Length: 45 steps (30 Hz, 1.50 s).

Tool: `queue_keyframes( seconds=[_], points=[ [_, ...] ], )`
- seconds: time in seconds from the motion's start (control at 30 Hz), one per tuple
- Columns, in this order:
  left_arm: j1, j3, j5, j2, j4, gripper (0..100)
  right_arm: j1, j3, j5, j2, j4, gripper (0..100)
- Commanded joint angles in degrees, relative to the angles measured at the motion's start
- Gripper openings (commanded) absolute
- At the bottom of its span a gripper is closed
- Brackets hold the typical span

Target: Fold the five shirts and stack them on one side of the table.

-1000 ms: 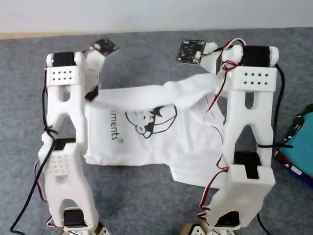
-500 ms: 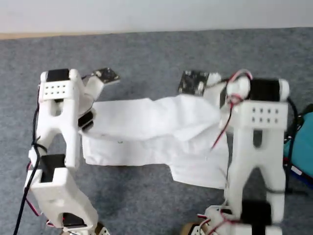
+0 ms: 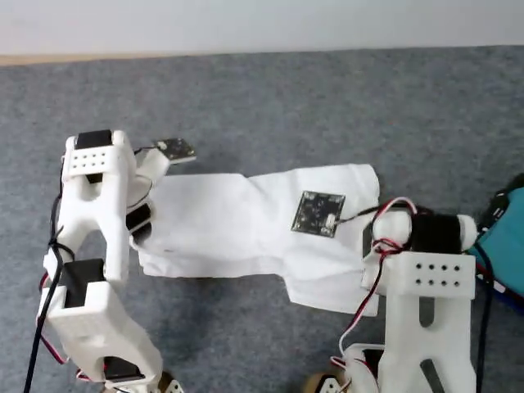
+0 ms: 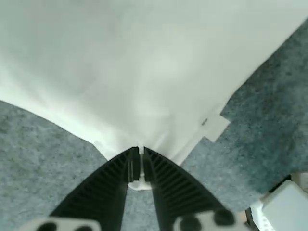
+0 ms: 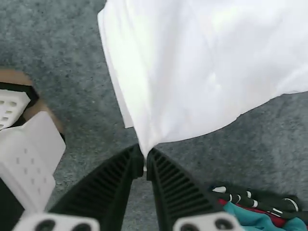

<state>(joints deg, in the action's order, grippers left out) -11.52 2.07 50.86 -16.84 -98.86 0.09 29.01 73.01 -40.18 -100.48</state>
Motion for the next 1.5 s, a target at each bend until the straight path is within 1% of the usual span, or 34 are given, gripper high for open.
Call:
queue_keyframes(
  seconds=[0.0, 0.07, 0.13, 0.17, 0.23, 0.33, 0.4, 0.47, 0.53, 0.6, 0.63, 0.73, 0.77, 0.83, 0.97, 1.03, 1.13, 1.27, 1.47],
  points=[
    [-0.26, -0.04, 0.7, 2.81, -0.44, 1, 0.75, 0.26, -0.7, -2.59, -2.33, 1.1],
    [-0.35, -0.31, 0.7, 2.81, -0.35, 1, 0.75, 0.26, -0.7, -3.38, -2.33, 1.4],
    [-0.35, -0.31, 0.7, 3.16, -0.35, 4, 0.75, 0.18, -0.7, -4.44, -2.33, 2.3],
    [-0.44, -0.31, 0.62, 3.25, -0.35, 6, 0.84, 0.18, -0.79, -5.23, -2.42, 4.8],
    [-0.53, -0.4, 0.44, 3.43, -0.26, 8, 2.33, -0.35, -1.23, -7.78, -2.42, 13.6],
    [-1.67, -1.36, 0.44, 4.4, -0.53, 9, 5.41, -2.29, -5.89, -11.56, -1.98, 27.3],
    [-1.76, -1.71, 0.44, 5.98, -0.62, 9, 6.29, -3.34, -6.86, -13.05, -1.98, 29.1],
    [-1.67, -1.71, 0.44, 8.18, -0.7, 9, 6.73, -4.31, -6.86, -13.49, -1.8, 27.3],
    [-1.41, -1.89, 0.44, 10.55, -0.18, 9, 6.55, -4.57, -7.03, -13.14, 0.48, 24.0],
    [-1.23, -2.51, -0.09, 12.04, 2.29, 9, 6.46, -4.22, -7.03, -11.65, 5.58, 20.1],
    [-1.23, -2.86, -1.58, 12.48, 3.96, 8, 6.46, -3.6, -7.03, -10.33, 9.27, 17.6],
    [-1.32, -4.0, -10.73, 12.57, 11.08, 8, 6.29, -2.11, -7.12, -4.88, 20.44, 8.4],
    [-1.23, -4.0, -13.8, 12.57, 13.01, 7, 6.02, -2.02, -7.3, -2.51, 23.52, 5.1],
    [0.09, -3.91, -19.08, 12.48, 16.26, 1, 4.7, -2.37, -10.55, 2.51, 28.53, 0.5],
    [3.43, -3.56, -26.55, 12.31, 19.25, 1, 1.54, -5.63, -20.92, 13.49, 34.68, 0.9],
    [5.54, -3.47, -28.84, 10.73, 20.48, 1, -0.4, -8.26, -25.67, 19.74, 36.97, 0.9],
    [7.21, -3.3, -30.33, 6.51, 22.15, 1, -2.24, -13.63, -31.82, 29.67, 40.4, 1.0],
    [7.21, -3.47, -31.65, -0.35, 24.09, 1, -2.77, -22.51, -35.08, 42.68, 42.15, 1.0],
    [6.77, -3.47, -31.47, -7.56, 23.74, 1, -2.24, -35.69, -35.16, 58.33, 41.8, 1.0]
  ],
)
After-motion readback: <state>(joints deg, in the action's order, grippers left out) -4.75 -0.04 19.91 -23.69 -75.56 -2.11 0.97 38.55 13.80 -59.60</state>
